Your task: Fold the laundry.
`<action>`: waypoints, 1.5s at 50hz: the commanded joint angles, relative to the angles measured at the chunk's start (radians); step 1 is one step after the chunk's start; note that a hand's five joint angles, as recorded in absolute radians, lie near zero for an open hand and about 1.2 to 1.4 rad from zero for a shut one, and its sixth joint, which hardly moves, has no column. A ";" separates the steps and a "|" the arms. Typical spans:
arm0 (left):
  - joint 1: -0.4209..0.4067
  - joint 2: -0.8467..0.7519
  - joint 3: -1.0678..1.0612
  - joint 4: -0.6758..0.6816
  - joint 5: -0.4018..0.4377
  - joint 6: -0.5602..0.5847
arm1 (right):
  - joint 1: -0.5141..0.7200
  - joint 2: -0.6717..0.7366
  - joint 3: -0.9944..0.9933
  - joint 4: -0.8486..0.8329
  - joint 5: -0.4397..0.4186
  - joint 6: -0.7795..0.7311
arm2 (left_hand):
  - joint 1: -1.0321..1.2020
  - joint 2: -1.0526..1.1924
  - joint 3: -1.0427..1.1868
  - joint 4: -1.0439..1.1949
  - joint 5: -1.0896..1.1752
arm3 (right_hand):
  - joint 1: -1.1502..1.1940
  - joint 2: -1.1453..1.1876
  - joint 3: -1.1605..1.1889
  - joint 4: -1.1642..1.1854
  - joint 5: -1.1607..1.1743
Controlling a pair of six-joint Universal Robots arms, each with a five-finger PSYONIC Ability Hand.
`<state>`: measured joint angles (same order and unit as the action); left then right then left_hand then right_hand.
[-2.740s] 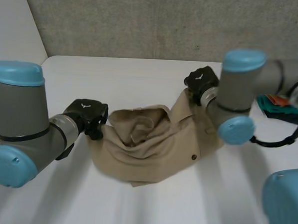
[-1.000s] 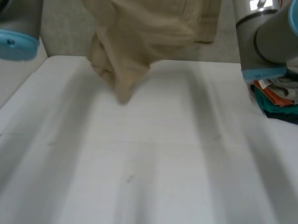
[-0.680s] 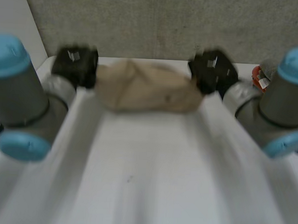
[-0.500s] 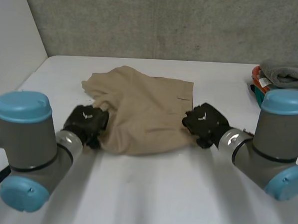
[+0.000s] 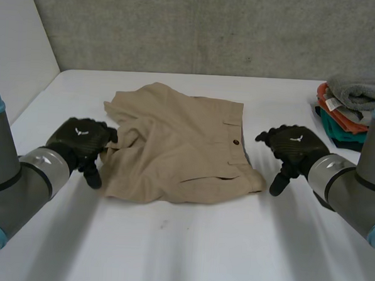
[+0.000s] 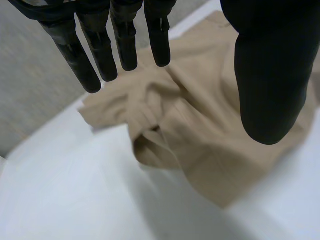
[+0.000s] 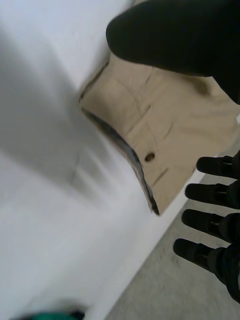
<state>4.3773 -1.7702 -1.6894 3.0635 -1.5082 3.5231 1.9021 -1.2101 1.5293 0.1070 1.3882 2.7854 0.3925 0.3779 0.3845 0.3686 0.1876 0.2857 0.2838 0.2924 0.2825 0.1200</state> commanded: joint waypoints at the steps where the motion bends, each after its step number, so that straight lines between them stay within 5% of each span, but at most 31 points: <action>1: 0.048 -0.069 -0.026 -0.016 0.092 0.000 | 0.029 0.098 -0.029 -0.021 -0.072 -0.009 | 0.044 0.059 0.052 0.068 0.074 | 0.206 0.208 0.199 0.209 0.197; 13: 0.042 -0.259 0.007 0.153 0.102 0.019 | 0.064 0.257 -0.136 -0.056 -0.089 -0.018 | 0.132 0.147 0.140 0.156 0.162 | 0.414 0.416 0.407 0.417 0.405; 16: 0.031 -0.284 0.017 0.181 0.074 0.046 | 0.072 0.270 -0.140 -0.067 -0.084 -0.027 | 0.337 0.351 0.345 0.361 0.367 | 0.630 0.632 0.624 0.634 0.622; 17: 0.028 -0.282 0.019 0.188 0.066 0.062 | 0.074 0.268 -0.140 -0.076 -0.087 -0.032 | 0.672 0.686 0.680 0.696 0.702 | 1.027 1.029 1.020 1.030 1.018; 19: 0.027 -0.273 0.016 0.189 0.062 0.074 | 0.075 0.264 -0.136 -0.087 -0.090 -0.035 | 1.003 1.017 1.011 1.027 1.033 | 1.111 1.112 1.104 1.114 1.102; 24: 0.008 -0.195 -0.013 0.160 0.066 0.100 | 0.074 0.199 -0.068 -0.086 -0.109 -0.073 | 1.004 1.018 1.012 1.028 1.034 | 1.111 1.112 1.104 1.114 1.102; 28: -0.007 -0.088 -0.055 0.037 0.068 0.149 | 0.051 0.104 -0.008 -0.008 -0.115 -0.242 | 1.004 1.018 1.012 1.028 1.034 | 1.111 1.112 1.104 1.114 1.102; 35: -0.021 0.063 -0.118 -0.345 0.109 0.302 | -0.035 -0.057 0.182 0.440 -0.113 -0.803 | 1.004 1.018 1.012 1.028 1.034 | 1.111 1.112 1.104 1.114 1.102; 40: -0.027 0.084 -0.099 -0.489 0.196 0.375 | -0.035 -0.111 0.218 0.379 -0.110 -0.863 | 1.004 1.018 1.012 1.028 1.034 | 1.111 1.112 1.104 1.114 1.102; 44: -0.050 0.075 -0.021 -0.413 0.209 0.332 | -0.006 -0.111 0.175 0.309 -0.117 -0.764 | 1.004 1.018 1.012 1.028 1.034 | 1.111 1.112 1.104 1.114 1.102; 51: -0.059 -0.100 0.236 -0.178 0.092 0.252 | 0.070 -0.013 -0.021 0.198 -0.080 -0.558 | 1.004 1.018 1.012 1.028 1.034 | 1.111 1.112 1.104 1.114 1.102; 59: -0.050 -0.235 0.675 -0.068 0.000 0.215 | 0.140 0.156 -0.429 0.045 0.135 -0.409 | 1.004 1.018 1.012 1.028 1.034 | 1.111 1.112 1.104 1.114 1.102; 64: -0.033 -0.256 0.962 0.090 -0.015 0.096 | 0.166 0.211 -0.693 -0.226 0.193 -0.334 | 1.004 1.018 1.012 1.028 1.034 | 1.111 1.112 1.104 1.114 1.102; 72: -0.015 -0.252 1.123 0.411 -0.043 -0.085 | 0.205 0.219 -0.819 -0.755 0.222 -0.251 | 1.004 1.018 1.012 1.028 1.034 | 1.111 1.112 1.104 1.114 1.102; 75: -0.015 -0.256 1.128 0.420 -0.044 -0.112 | 0.216 0.230 -0.831 -0.822 0.215 -0.254 | 1.004 1.018 1.012 1.028 1.034 | 1.111 1.112 1.104 1.114 1.102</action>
<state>4.3592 -2.0278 -0.6089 3.3422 -1.5432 3.5169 2.0923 -0.9894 0.7403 -0.4263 1.6050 2.5124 1.1639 1.1950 1.1879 1.1981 0.9940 1.1226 1.1743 1.1896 1.1967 1.0169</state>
